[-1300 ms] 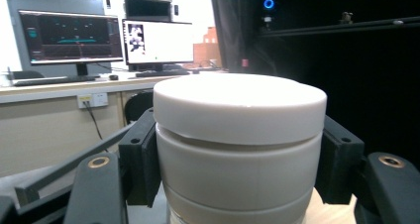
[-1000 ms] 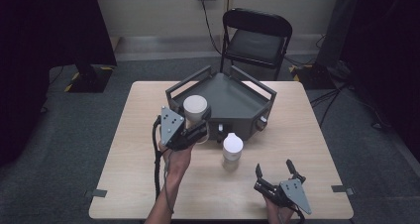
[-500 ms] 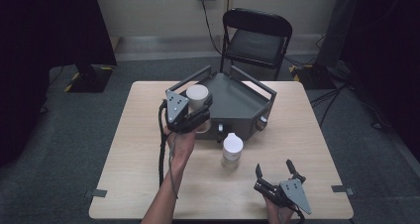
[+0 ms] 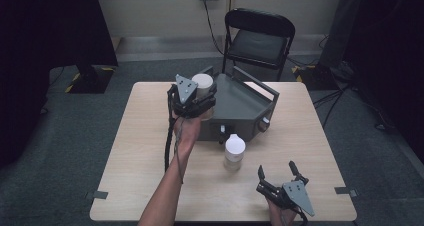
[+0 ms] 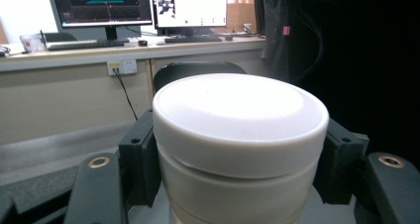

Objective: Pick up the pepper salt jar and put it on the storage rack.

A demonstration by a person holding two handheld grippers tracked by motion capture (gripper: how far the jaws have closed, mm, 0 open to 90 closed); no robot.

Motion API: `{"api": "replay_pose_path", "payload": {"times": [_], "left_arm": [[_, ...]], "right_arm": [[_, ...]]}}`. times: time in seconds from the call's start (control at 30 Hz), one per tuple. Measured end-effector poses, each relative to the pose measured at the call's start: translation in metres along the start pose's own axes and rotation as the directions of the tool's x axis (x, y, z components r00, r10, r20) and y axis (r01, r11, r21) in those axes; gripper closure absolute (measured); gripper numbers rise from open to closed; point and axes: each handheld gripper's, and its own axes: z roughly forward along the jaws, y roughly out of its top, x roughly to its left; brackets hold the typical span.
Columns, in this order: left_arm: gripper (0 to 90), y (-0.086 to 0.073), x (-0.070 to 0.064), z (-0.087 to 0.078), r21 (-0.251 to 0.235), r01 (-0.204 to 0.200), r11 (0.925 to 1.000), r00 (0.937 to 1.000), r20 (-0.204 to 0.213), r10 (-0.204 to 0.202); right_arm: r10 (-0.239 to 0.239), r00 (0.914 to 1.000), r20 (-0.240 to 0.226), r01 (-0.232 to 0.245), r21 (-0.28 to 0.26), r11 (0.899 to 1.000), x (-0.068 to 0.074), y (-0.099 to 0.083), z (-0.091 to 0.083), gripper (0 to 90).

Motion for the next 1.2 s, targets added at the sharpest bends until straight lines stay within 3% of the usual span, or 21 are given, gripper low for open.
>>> {"api": "replay_pose_path", "payload": {"times": [0.27,0.57,1.2], "left_arm": [[34.1,0.006,0.0,0.021,0.051,0.014,0.9986,0.9992,-0.038,-0.013],[34.1,0.006,-0.002,0.036,0.081,0.027,0.9964,0.9984,-0.052,-0.022],[34.0,-0.002,0.001,0.044,0.115,0.034,0.9928,0.9985,-0.047,-0.029]], "right_arm": [[0.001,1.0,-0.001,-0.001,-0.001,1.0,0.0,0.0,0.0,0.0],[0.002,1.0,-0.003,-0.002,-0.001,1.0,-0.001,0.0,0.0,0.0],[0.002,1.0,-0.002,-0.002,0.0,1.0,0.0,0.0,-0.001,0.0]]}}
